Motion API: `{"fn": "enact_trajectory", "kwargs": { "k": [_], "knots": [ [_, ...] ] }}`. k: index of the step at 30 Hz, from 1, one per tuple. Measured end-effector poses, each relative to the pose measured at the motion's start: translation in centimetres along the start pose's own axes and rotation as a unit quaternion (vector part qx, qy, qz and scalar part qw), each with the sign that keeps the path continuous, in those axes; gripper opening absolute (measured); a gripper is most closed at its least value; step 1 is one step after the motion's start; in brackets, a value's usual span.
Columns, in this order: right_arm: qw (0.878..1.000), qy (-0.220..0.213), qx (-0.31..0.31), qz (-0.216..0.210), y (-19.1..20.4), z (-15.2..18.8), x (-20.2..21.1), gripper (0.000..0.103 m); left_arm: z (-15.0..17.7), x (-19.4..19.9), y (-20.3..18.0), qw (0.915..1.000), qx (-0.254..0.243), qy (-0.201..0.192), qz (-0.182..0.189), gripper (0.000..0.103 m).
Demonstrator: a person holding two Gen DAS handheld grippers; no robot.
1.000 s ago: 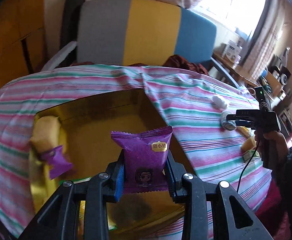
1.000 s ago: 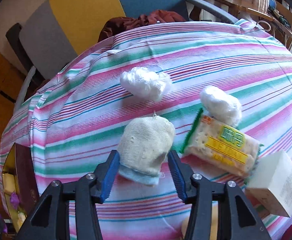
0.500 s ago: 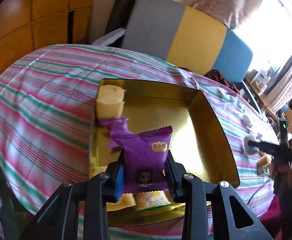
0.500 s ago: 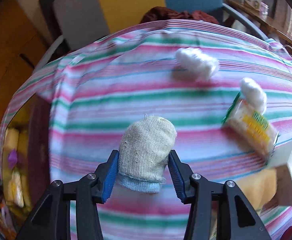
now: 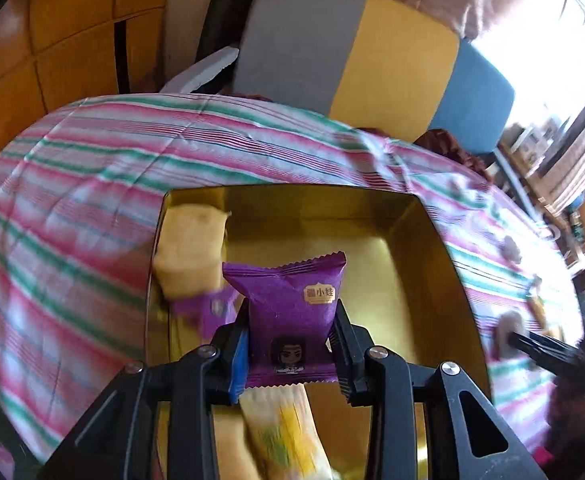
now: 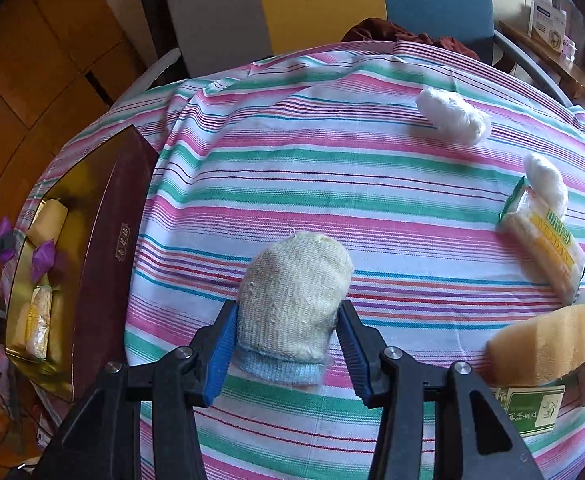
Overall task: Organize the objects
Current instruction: 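Carry the purple packet into the tray with left gripper while right grasps white knit mitten, then carry the white knit mitten into the tray and open the right gripper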
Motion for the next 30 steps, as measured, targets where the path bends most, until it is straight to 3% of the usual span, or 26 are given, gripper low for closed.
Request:
{"fn": "enact_trajectory", "kwargs": {
  "k": [8, 16, 25, 30],
  "knots": [
    [1.000, 0.000, -0.001, -0.004, 0.0, 0.0, 0.1, 0.049, -2.7, -7.0, -0.9, 0.9979, -0.024, 0.039, -0.046, 0.036],
    [1.000, 0.001, -0.002, -0.007, 0.0, 0.0, 0.0, 0.049, -4.3, -10.5, 0.3, 0.9951, -0.013, 0.044, -0.088, 0.037],
    [1.000, 0.001, -0.002, -0.007, 0.0, 0.0, -0.1, 0.050, -4.9, -10.3, 0.4, 0.9952, -0.023, 0.032, -0.090, 0.044],
    [1.000, -0.002, 0.007, 0.000, 0.2, -0.1, -0.1, 0.050, -4.8, -6.1, 0.1, 0.9967, -0.035, -0.005, -0.073, 0.044]
  ]
}}
Point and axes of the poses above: each gripper's, at about its wrist camera, not at the fingertips, and x roughly against the way its jaws point, y to its left, z to its underside, the point moved 9 cm from there along -x, roughly the way its jaws point, and after that the axes turned 12 degrees about x, right-handed, at the moved point
